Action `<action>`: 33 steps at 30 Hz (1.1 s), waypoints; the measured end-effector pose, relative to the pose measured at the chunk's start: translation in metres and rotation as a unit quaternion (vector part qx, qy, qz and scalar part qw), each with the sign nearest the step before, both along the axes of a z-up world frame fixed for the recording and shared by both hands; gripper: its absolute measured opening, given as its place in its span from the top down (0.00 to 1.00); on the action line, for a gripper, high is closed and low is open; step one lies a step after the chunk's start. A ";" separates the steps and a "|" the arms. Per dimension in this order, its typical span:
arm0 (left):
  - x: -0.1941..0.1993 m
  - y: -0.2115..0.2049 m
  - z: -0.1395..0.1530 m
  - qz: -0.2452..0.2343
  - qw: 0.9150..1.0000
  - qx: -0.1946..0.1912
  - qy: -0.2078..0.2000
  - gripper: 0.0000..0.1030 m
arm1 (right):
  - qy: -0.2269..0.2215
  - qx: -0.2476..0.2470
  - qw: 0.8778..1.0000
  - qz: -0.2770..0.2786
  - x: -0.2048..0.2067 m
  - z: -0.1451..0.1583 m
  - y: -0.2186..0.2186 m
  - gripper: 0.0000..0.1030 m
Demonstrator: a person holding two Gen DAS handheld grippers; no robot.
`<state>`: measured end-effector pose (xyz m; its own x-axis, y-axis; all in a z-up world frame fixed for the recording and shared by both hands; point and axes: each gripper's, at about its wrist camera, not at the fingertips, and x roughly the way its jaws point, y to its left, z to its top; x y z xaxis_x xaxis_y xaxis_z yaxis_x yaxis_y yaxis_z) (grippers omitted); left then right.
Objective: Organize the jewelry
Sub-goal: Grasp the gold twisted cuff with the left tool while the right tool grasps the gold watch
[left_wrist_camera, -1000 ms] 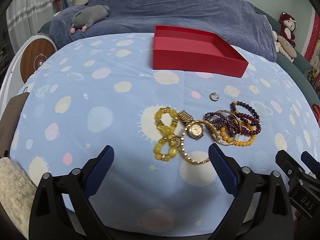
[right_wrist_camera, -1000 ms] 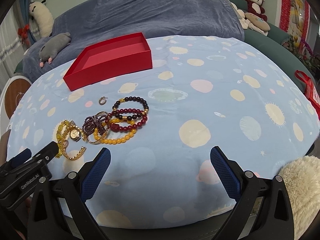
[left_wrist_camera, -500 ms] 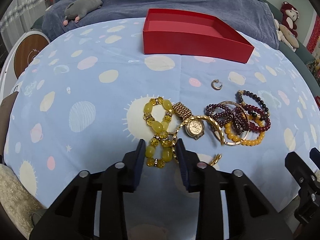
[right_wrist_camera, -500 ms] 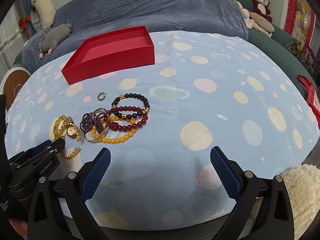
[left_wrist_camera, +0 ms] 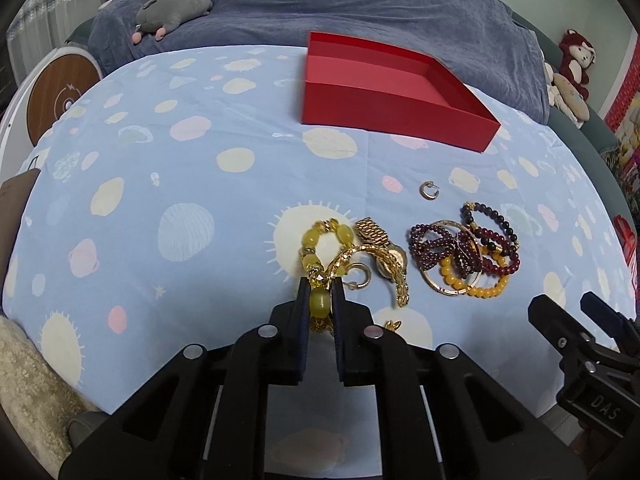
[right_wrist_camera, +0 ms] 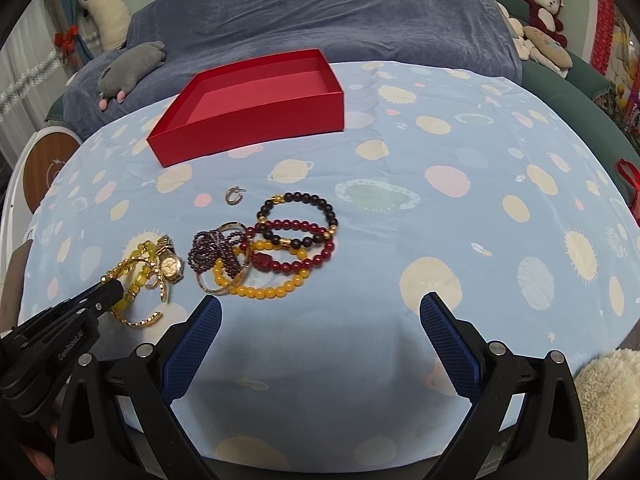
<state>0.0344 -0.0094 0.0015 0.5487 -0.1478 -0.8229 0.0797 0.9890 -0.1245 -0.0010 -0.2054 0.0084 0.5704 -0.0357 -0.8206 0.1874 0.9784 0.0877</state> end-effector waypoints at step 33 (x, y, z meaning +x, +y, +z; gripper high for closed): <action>0.000 -0.001 -0.012 0.000 1.000 -0.018 0.017 0.68 | 0.019 0.001 1.000 0.010 0.000 -0.010 0.008 0.07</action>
<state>0.0347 -0.0108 -0.0103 0.5208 -0.1773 -0.8351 0.0750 0.9839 -0.1621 -0.0006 -0.1970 -0.0015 0.5401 -0.0226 -0.8413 0.1718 0.9815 0.0840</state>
